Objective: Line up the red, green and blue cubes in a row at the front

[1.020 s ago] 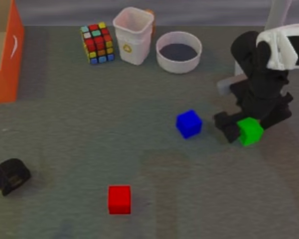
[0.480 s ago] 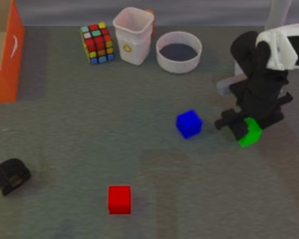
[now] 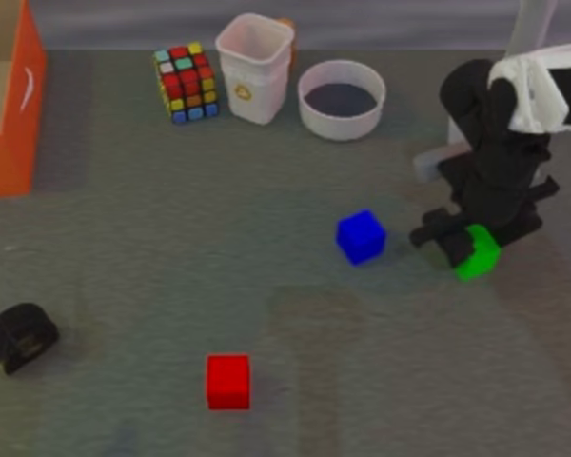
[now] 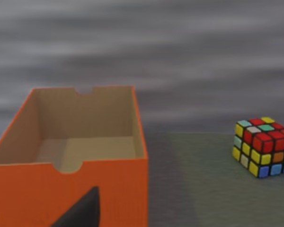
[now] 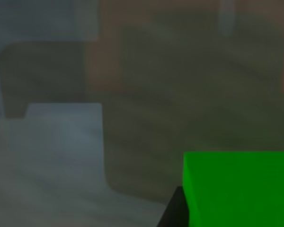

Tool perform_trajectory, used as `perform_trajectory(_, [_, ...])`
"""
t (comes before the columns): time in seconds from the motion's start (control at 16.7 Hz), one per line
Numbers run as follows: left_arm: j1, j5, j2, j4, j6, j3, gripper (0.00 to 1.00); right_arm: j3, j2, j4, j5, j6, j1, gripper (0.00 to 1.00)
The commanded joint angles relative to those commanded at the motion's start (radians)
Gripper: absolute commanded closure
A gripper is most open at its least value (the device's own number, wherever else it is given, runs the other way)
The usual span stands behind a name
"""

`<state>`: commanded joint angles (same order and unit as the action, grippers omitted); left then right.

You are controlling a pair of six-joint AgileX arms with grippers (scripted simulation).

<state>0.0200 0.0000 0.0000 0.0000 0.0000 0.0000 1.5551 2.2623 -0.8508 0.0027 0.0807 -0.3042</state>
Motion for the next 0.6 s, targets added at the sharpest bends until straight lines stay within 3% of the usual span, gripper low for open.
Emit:
perform_trajectory(0.42, [0.000,0.000,0.000,0.000,0.000,0.000,0.00,0.119,-0.082,-0.209,-0.001,0.001,-0.007,1.00])
perform_trajectory(0.6, [0.000,0.000,0.000,0.000,0.000,0.000,0.00,0.132,-0.096,-0.228,-0.001,0.002,-0.008,1.00])
